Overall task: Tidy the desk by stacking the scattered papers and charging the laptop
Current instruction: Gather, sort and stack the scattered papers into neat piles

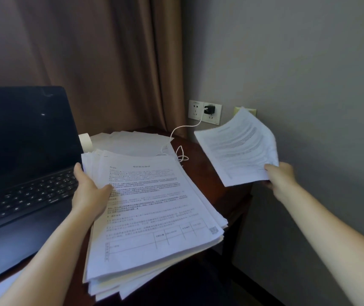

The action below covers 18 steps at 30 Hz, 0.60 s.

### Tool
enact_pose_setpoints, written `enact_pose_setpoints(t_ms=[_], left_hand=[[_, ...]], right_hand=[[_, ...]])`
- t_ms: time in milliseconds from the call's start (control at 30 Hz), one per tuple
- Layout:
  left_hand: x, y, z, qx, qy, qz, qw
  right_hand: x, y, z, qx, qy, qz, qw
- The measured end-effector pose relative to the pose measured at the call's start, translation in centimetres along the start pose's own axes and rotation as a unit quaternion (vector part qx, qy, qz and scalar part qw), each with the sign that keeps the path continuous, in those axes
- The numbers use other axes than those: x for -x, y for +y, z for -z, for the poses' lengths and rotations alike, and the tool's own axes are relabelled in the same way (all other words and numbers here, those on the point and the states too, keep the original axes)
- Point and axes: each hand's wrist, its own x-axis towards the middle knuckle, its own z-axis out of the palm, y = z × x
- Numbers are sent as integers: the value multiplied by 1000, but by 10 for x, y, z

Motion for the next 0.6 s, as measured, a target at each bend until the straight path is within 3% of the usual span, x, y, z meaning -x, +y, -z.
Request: enact_pose_setpoints(t_ms=[167,333,433,500,567,600], left_hand=[[-2,3,4,18,-2,28,999],[-4,5,8,24,10,41,999],[-5,6,11,50,19,43,998],[-3,7,11,69,28,37,997],[-3,7,10,76,24,29,996],[-3,6,9,79,19,28,996]], right_hand=[[34,-3,-11,-100,-52,-41,993],[106,-3,-38,-97,-278,-88,951],[143,2,-44,-42,-411,-111,904],[154,0,-44,25,-475,-79,876],[152,-6,-44,118,-474,-32,872],[147,-9,-46,174,-436,-6,883]])
